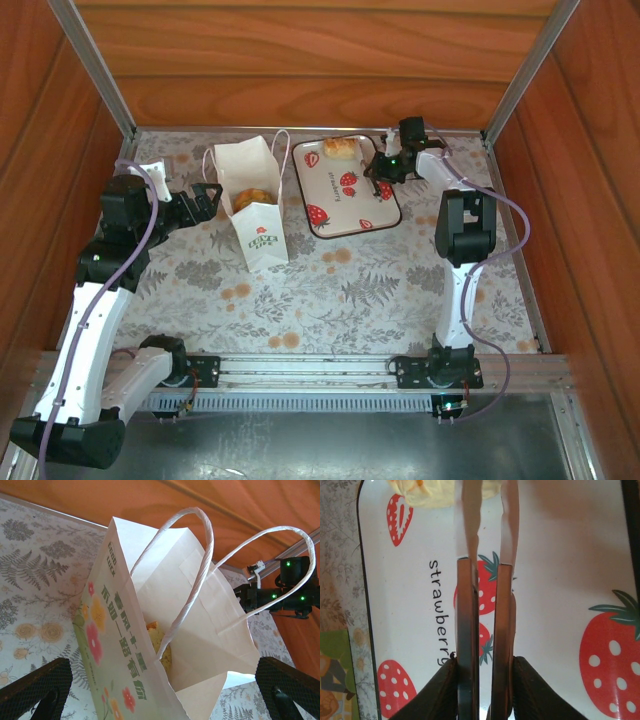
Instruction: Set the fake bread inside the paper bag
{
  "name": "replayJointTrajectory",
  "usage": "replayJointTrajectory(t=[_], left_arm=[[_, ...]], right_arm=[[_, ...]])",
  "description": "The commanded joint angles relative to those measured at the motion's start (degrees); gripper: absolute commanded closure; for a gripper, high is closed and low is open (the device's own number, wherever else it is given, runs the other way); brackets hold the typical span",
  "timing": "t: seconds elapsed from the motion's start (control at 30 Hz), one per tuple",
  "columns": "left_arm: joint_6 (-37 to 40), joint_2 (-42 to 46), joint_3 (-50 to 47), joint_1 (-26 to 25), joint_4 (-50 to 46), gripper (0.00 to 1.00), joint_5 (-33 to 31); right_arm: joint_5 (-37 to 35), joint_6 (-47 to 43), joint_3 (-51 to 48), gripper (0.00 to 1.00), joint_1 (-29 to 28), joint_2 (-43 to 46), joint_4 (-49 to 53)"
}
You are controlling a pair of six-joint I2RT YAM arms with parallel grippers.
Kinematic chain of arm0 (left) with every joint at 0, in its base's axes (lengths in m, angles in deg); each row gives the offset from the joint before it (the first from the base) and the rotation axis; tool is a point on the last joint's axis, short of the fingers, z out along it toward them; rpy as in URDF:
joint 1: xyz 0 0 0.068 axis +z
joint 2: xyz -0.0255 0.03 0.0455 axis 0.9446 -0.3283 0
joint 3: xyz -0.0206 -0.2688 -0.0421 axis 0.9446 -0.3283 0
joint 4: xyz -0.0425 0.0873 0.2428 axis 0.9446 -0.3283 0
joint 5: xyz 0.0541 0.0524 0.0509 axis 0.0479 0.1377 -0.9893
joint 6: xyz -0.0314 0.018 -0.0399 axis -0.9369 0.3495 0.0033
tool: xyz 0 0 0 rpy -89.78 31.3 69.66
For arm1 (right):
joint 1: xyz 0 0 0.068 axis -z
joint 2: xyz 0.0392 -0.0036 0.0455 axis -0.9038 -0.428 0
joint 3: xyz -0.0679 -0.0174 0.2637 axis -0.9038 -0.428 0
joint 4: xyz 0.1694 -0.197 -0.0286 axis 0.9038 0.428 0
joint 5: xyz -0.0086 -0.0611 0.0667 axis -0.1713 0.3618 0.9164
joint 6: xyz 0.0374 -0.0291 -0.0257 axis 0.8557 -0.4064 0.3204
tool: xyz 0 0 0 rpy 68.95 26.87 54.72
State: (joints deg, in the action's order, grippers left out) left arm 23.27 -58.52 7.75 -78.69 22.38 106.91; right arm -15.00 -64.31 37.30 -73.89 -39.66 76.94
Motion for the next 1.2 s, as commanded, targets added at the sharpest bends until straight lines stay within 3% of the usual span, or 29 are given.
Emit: replayJointTrajectory(t=[0.0, 0.2, 0.43, 0.73, 1.07, 1.17], left_arm=[[0.0, 0.0, 0.6, 0.5, -0.7, 0.00, 0.0], [0.1, 0.5, 0.3, 0.6, -0.8, 0.00, -0.3], [-0.3, 1.1, 0.2, 0.6, -1.0, 0.00, -1.2], [-0.8, -0.6, 2.5, 0.9, -1.3, 0.01, -1.5], [1.4, -5.2, 8.7, 2.4, -5.0, 0.12, -0.6], [1.6, -5.5, 9.9, 3.7, -5.4, 0.20, 0.8]], right_arm=[[3.2, -1.6, -2.0, 0.79, 0.3, 4.9, -0.3], [1.3, -1.7, -7.6, 0.89, 0.3, 10.0, -2.3], [-0.4, -1.5, -14.2, 0.89, 0.2, 17.2, -3.9], [-5.6, 0.4, -26.0, 0.89, -2.6, 33.7, -4.0], [-16.6, -3.9, -27.3, 0.88, -9.7, 47.4, 5.4], [-18.2, -4.0, -26.5, 0.88, -10.6, 51.1, 7.7]])
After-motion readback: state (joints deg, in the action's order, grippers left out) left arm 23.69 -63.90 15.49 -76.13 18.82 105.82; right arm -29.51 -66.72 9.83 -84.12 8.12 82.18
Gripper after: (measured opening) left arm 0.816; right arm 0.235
